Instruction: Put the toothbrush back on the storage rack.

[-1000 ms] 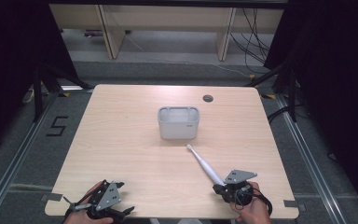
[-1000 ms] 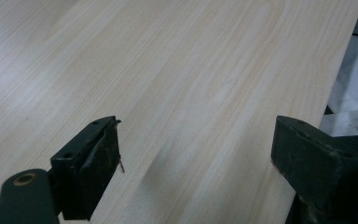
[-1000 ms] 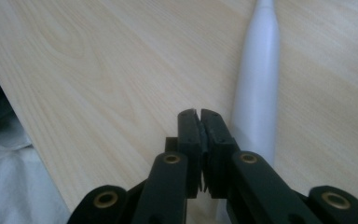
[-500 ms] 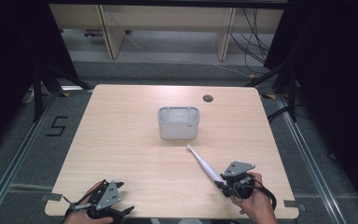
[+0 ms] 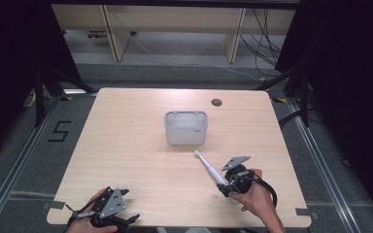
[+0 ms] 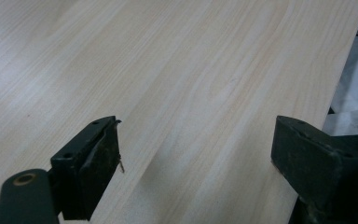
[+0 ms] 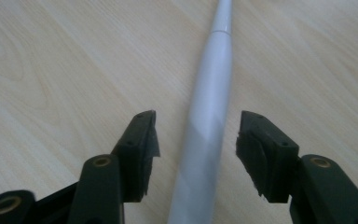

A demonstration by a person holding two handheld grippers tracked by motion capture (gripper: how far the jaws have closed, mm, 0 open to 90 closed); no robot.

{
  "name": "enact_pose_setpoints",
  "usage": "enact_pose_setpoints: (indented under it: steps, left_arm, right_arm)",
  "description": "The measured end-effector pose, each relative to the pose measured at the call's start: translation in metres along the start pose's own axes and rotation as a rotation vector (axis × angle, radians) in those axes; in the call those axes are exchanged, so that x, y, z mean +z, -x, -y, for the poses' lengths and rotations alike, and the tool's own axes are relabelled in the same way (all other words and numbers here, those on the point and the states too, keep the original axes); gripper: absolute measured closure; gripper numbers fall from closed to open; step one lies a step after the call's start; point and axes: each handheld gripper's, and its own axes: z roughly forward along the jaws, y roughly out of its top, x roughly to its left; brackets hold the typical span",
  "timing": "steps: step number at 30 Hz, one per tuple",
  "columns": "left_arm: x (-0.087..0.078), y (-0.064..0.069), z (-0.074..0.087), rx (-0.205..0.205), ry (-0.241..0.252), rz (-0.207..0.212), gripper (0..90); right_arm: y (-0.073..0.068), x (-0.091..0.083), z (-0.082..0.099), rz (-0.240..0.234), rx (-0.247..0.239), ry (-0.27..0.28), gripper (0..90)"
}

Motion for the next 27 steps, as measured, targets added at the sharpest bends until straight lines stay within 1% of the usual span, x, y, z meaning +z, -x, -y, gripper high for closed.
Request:
enact_pose_setpoints:
  steps: [1,2,3,6,8,9,10,11,12,13,14,15,16,17,18,19,20,21,22,23,24,25,26,27]
  left_arm:
    - [0.0,0.0,0.0,-0.008,0.014,0.014,14.8]
    - [0.0,0.0,0.0,-0.009,0.014,0.012,14.8]
    - [0.0,0.0,0.0,-0.009,0.014,0.013,14.8]
    - [0.0,0.0,0.0,-0.007,0.011,0.014,14.8]
    - [0.0,0.0,0.0,-0.007,0.012,0.013,14.8]
    - [0.0,0.001,0.0,-0.009,0.007,0.01,14.8]
    - [0.0,0.0,0.0,0.003,-0.003,0.002,14.8]
    - [0.0,0.001,0.0,-0.009,0.006,0.011,14.8]
    - [0.0,0.0,0.0,-0.005,0.006,0.011,14.8]
    - [0.0,0.0,0.0,-0.008,0.011,0.013,14.8]
    - [0.0,0.0,0.0,-0.009,0.012,0.012,14.8]
    - [0.0,0.0,0.0,-0.007,0.005,0.011,14.8]
    - [0.0,0.0,0.0,-0.006,0.005,0.012,14.8]
    - [0.0,0.0,0.0,-0.004,0.004,0.013,14.8]
    - [0.0,0.0,0.0,-0.007,0.009,0.011,14.8]
    - [0.0,0.0,0.0,-0.008,0.011,0.014,14.8]
    - [0.0,0.001,0.0,-0.01,0.006,0.01,14.8]
    - [0.0,0.0,0.0,0.001,-0.001,0.0,14.8]
    - [0.0,0.0,0.0,-0.002,0.0,0.005,14.8]
    - [0.0,0.0,0.0,-0.005,0.006,0.012,14.8]
    - [0.0,0.0,0.0,-0.006,0.006,0.011,14.8]
    - [0.0,0.0,0.0,-0.01,0.005,0.01,14.8]
    - [0.0,0.001,0.0,-0.009,0.007,0.011,14.8]
    - [0.0,0.0,0.0,-0.001,0.0,0.003,14.8]
  right_arm:
    - [0.002,0.002,-0.002,0.003,-0.008,-0.008,45.1]
    - [0.001,0.003,-0.004,0.0,0.006,-0.03,44.0]
    - [0.004,0.006,-0.009,-0.005,-0.001,-0.052,42.2]
    - [0.005,0.008,-0.013,-0.01,0.001,-0.065,41.8]
    - [0.008,0.013,-0.02,-0.006,-0.007,-0.081,42.2]
    - [0.009,0.014,-0.022,-0.005,-0.001,-0.101,42.8]
    - [0.009,0.014,-0.022,-0.005,-0.001,-0.101,42.8]
    - [0.009,0.016,-0.023,-0.01,-0.008,-0.096,43.2]
    - [0.011,0.017,-0.025,-0.011,-0.027,-0.099,43.4]
    - [0.011,0.019,-0.027,-0.017,-0.005,-0.112,43.5]
    - [0.012,0.02,-0.029,-0.016,-0.025,-0.108,44.0]
    - [0.012,0.022,-0.03,-0.023,-0.019,-0.119,44.5]
    - [0.013,0.022,-0.032,-0.018,-0.023,-0.13,44.8]
    - [0.014,0.024,-0.034,-0.016,-0.046,-0.126,45.3]
    - [0.014,0.025,-0.035,-0.021,-0.04,-0.134,46.2]
    - [0.015,0.027,-0.037,-0.017,-0.049,-0.141,46.7]
    - [0.016,0.029,-0.038,-0.026,-0.055,-0.145,47.0]
    - [0.016,0.031,-0.039,-0.023,-0.046,-0.156,48.2]
    - [0.016,0.035,-0.041,-0.038,-0.048,-0.177,49.4]
    - [0.016,0.035,-0.041,-0.038,-0.048,-0.177,49.4]
    - [0.017,0.036,-0.042,-0.038,-0.059,-0.177,50.4]
    - [0.016,0.037,-0.043,-0.029,-0.036,-0.195,51.4]
    - [0.017,0.038,-0.045,-0.038,-0.055,-0.191,52.9]
    - [0.017,0.038,-0.045,-0.038,-0.055,-0.191,52.9]
